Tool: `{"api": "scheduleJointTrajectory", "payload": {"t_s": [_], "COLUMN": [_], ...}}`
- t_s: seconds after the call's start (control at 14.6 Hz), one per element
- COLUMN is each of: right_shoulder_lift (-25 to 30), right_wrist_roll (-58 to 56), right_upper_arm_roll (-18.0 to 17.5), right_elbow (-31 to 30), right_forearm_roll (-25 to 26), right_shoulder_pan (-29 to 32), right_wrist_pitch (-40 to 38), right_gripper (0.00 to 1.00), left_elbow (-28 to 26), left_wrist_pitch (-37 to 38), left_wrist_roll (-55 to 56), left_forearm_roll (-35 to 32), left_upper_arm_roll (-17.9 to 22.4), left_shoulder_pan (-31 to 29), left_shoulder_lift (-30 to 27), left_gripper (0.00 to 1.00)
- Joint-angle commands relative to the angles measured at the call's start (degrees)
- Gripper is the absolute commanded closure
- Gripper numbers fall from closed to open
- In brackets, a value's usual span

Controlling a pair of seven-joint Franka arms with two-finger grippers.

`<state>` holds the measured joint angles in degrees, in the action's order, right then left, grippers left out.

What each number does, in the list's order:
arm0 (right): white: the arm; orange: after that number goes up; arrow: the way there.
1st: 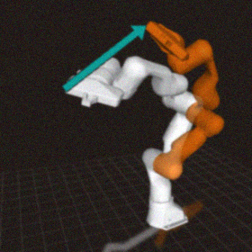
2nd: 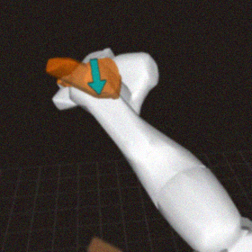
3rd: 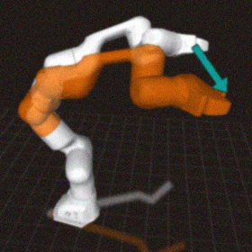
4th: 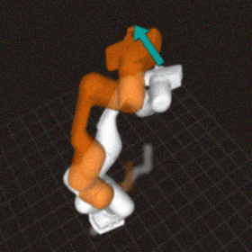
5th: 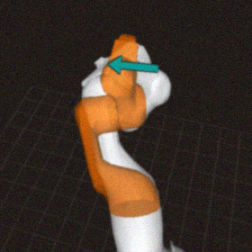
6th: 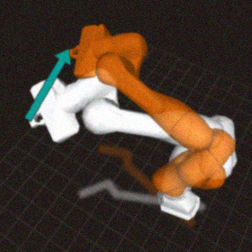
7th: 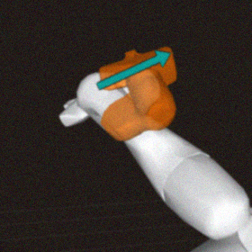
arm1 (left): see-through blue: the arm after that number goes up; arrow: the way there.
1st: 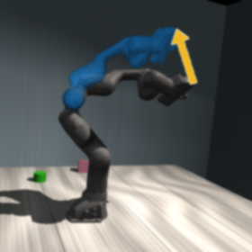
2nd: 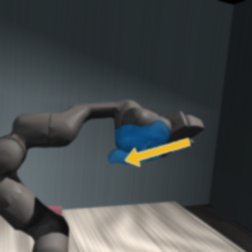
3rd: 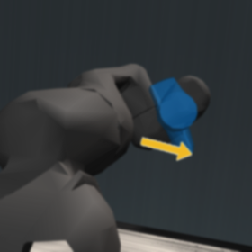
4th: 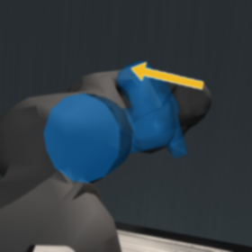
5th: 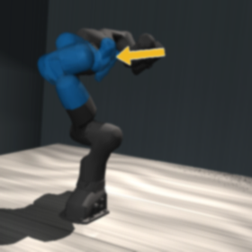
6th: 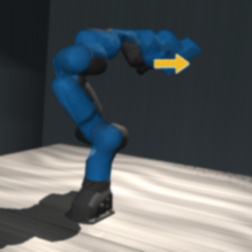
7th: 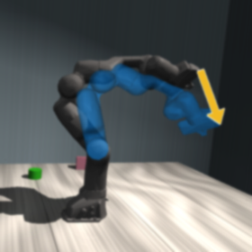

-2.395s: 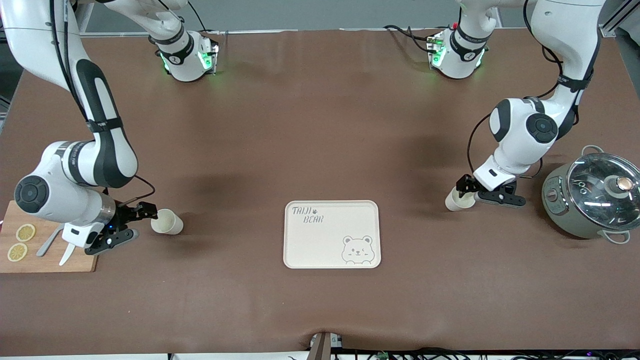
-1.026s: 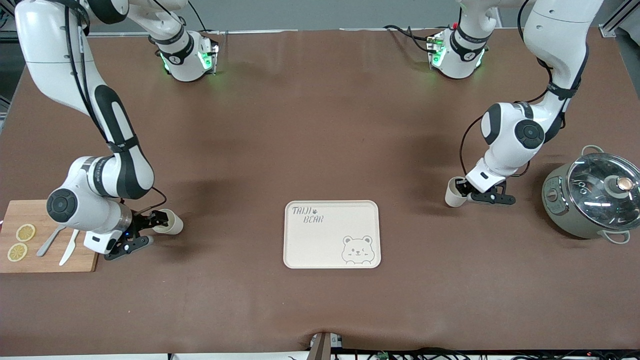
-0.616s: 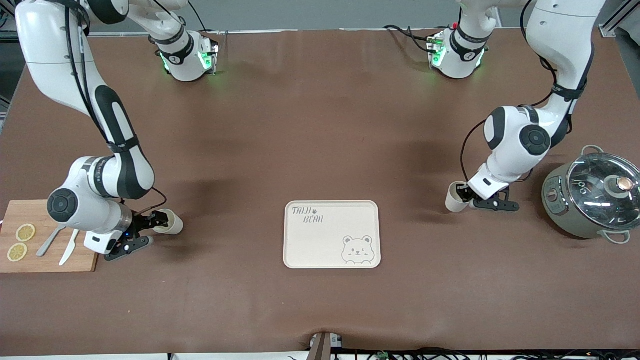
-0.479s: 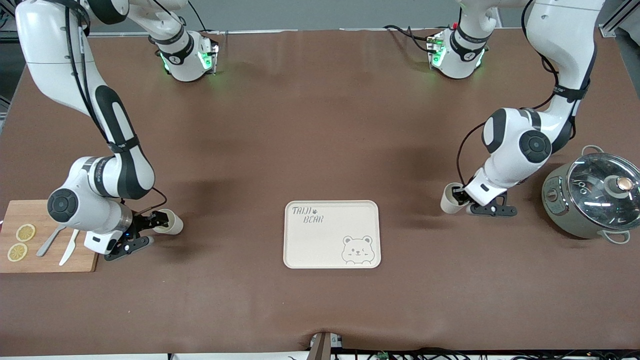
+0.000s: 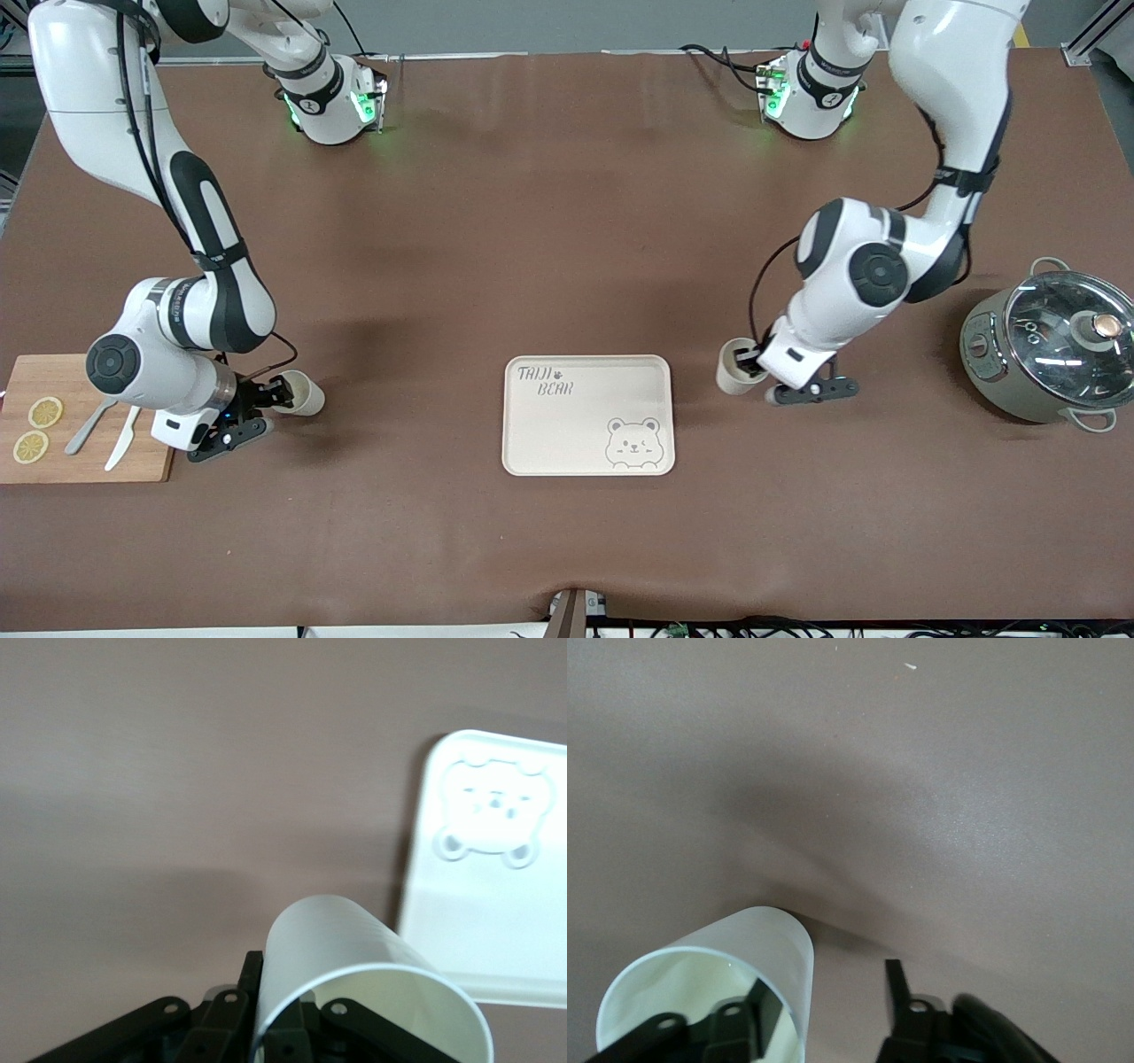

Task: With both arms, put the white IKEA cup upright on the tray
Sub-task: 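Carry the cup with the left gripper over the tray while the right gripper holds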

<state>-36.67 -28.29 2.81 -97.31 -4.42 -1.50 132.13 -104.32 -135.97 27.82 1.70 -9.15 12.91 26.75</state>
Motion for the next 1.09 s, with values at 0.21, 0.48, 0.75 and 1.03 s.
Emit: {"api": "scheduleJointTrajectory", "payload": {"t_s": [0.21,0.48,0.75,1.03], "right_shoulder_lift": [-0.24,-0.24,-0.15,0.46], "right_wrist_roll": [-0.98,-0.89,-0.80,-0.19], "right_upper_arm_roll": [-0.18,-0.18,-0.18,-0.35], "right_elbow": [0.01,0.10,0.28,1.76], "right_forearm_roll": [-0.94,-0.94,-0.94,-1.11], "right_shoulder_pan": [-0.17,-0.25,-0.34,-1.22], "right_wrist_pitch": [0.41,0.15,-0.20,-2.47], "right_gripper": [0.97,1.00,1.00,1.00], "left_elbow": [14.56,17.04,17.22,17.39], "left_wrist_pitch": [5.71,5.71,5.71,5.71], "left_wrist_roll": [8.73,11.38,12.17,14.19], "left_forearm_roll": [-0.91,-0.82,-0.82,-0.82], "left_upper_arm_roll": [0.28,0.63,0.63,0.72], "left_shoulder_pan": [5.89,9.23,10.29,11.44], "left_shoulder_lift": [10.15,13.50,14.99,16.14], "left_gripper": [1.00,1.00,1.00,1.00]}}
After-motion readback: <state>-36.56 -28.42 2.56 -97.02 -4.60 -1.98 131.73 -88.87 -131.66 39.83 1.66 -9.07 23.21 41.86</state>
